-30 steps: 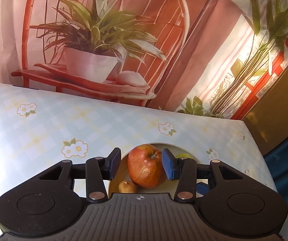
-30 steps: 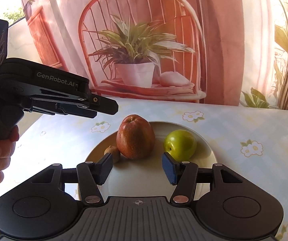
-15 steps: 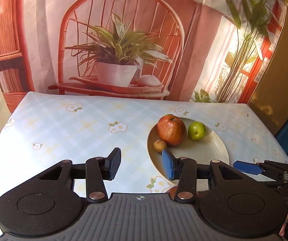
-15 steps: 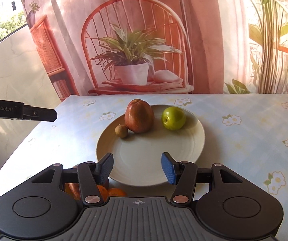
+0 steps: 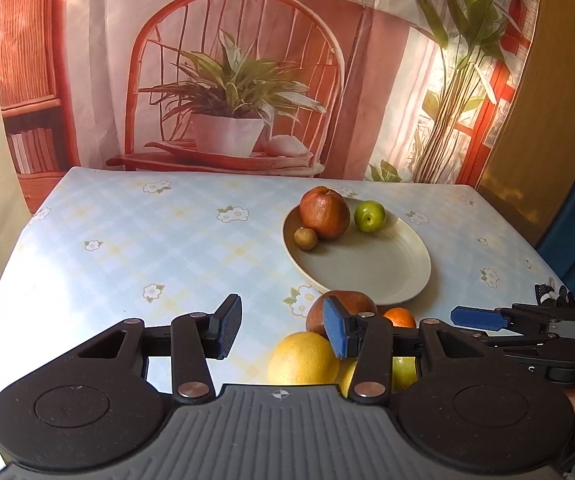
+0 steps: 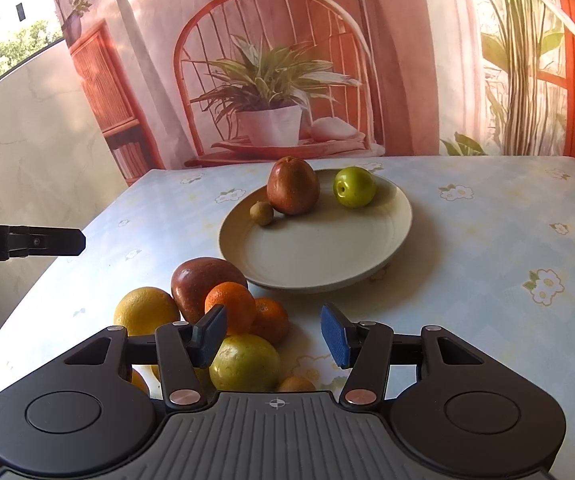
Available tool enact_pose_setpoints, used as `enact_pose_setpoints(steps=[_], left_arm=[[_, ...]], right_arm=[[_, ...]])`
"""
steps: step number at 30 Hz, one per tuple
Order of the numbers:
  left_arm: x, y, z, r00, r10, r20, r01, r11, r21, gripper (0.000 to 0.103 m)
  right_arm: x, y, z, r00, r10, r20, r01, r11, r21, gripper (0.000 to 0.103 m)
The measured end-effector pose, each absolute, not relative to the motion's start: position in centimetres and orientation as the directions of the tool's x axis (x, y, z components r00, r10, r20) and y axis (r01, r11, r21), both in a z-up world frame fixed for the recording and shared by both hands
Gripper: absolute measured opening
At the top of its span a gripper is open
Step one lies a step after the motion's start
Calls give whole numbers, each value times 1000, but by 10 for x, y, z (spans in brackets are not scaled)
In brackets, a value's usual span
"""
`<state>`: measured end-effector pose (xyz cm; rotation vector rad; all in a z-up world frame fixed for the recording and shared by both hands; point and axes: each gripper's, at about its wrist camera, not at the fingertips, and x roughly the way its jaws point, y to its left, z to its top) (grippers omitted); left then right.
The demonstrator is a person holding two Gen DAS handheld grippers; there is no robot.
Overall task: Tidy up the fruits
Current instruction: 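Move the left tool to a yellow grapefruit while the right tool approaches a tangerine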
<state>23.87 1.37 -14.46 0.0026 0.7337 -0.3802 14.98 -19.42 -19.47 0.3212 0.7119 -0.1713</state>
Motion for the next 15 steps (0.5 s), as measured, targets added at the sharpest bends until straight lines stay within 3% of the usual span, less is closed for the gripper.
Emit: enact_pose_setpoints(steps=[15], left_arm=[[232,18,-158,646,-338,-684,327,933,-152,47]], right_arm=[[147,-183,-198,728,-37,-685,236,951,200,49]])
